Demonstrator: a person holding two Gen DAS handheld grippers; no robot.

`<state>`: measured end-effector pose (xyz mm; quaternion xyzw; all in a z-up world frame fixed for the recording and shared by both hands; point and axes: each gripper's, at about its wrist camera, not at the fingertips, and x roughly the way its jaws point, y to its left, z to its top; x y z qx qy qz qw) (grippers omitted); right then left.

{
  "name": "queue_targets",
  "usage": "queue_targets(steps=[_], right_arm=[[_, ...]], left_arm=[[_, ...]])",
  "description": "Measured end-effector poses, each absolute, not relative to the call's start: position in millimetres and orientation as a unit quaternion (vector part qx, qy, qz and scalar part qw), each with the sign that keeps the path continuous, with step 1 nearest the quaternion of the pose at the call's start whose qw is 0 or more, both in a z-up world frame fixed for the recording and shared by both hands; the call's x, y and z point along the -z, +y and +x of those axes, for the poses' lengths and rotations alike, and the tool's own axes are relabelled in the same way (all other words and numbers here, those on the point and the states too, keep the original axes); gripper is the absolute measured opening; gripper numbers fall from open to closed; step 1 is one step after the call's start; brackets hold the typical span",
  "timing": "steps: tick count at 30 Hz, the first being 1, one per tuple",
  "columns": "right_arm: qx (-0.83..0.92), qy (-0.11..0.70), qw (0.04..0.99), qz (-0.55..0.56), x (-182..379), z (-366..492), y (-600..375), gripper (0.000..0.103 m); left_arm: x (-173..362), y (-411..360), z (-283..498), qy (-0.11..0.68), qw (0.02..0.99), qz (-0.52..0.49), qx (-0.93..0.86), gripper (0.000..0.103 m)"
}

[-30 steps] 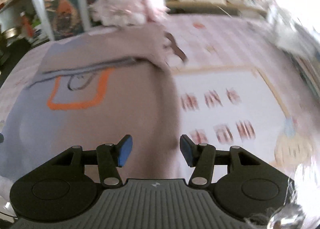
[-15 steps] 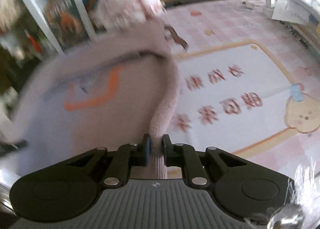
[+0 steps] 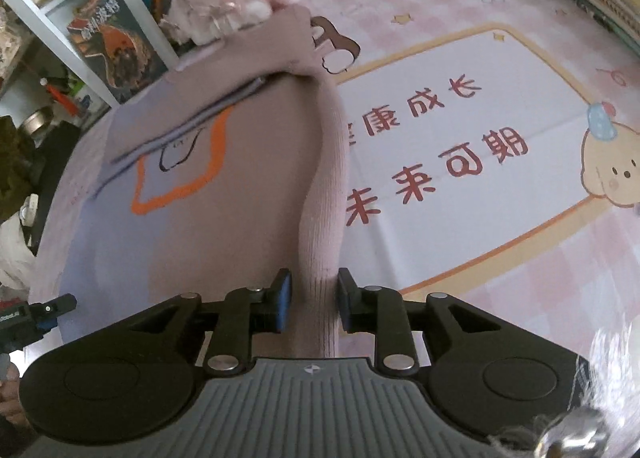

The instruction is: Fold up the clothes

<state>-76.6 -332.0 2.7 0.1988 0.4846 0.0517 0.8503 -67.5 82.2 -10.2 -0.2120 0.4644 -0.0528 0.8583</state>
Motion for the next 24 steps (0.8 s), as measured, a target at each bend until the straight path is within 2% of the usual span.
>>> queue_targets(steps=[1,15,19,24], right_arm=[[-0.055,0.487,0.849,0.196,-3,-76,-331,0.010],[-0.097,0.527,0.820,0.200,-26,-126,-350,0.009],[-0.124,0.483,0.825,0.266,-52,-122,-364,0.008],[-0.151,0.377,0.840,0.361,-89,-87,-385,0.008]], left_arm=[[9,85,-69,0.462,0.856,-0.223,0.058,0.004],[-9,118,-94,0.427,0.817,-0.368,0.122,0.004],[-14,128,-101,0.414,0.801,-0.408,0.140,0.004],[-43,137,-63,0.310,0.808,-0.474,0.165,0.004]])
